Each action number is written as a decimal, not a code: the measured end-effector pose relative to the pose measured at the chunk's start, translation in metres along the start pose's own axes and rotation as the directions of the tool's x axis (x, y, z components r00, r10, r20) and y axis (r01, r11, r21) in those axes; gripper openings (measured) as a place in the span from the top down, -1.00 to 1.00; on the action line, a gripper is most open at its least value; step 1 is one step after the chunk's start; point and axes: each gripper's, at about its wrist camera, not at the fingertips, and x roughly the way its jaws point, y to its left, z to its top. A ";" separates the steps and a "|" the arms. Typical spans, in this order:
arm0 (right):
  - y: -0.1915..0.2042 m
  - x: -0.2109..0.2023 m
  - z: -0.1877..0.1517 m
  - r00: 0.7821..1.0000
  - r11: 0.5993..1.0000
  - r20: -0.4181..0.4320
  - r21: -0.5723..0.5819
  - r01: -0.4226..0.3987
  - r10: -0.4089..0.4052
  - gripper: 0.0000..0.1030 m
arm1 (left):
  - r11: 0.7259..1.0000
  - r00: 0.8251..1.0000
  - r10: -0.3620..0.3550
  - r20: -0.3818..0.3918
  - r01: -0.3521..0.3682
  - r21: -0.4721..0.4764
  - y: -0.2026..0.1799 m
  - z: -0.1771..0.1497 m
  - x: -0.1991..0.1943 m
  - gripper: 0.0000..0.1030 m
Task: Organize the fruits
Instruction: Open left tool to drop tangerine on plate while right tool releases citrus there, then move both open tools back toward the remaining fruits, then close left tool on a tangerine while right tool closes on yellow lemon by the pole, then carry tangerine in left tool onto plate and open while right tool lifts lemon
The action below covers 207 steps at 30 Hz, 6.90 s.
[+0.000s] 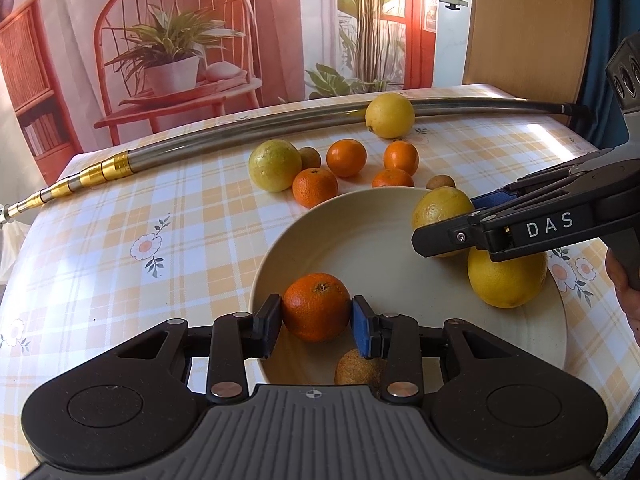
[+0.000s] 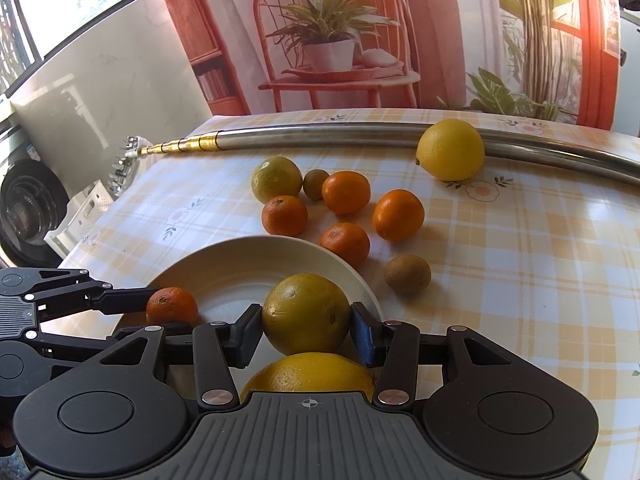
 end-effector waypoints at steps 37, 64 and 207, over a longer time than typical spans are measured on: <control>-0.027 -0.044 0.024 0.963 0.991 0.231 0.042 0.129 -0.135 0.15 | 0.982 0.995 -0.024 0.100 0.042 -0.184 0.044 0.038 -0.019 0.22; -0.062 -0.037 0.040 0.958 0.981 0.225 0.109 0.159 -0.180 0.16 | 0.949 0.976 -0.193 -0.102 0.159 -0.270 0.045 0.087 0.089 0.22; -0.057 -0.035 0.026 0.970 0.988 0.234 0.151 0.022 -0.057 -0.07 | 0.965 0.975 -0.224 -0.011 0.220 -0.144 0.005 0.052 0.055 0.23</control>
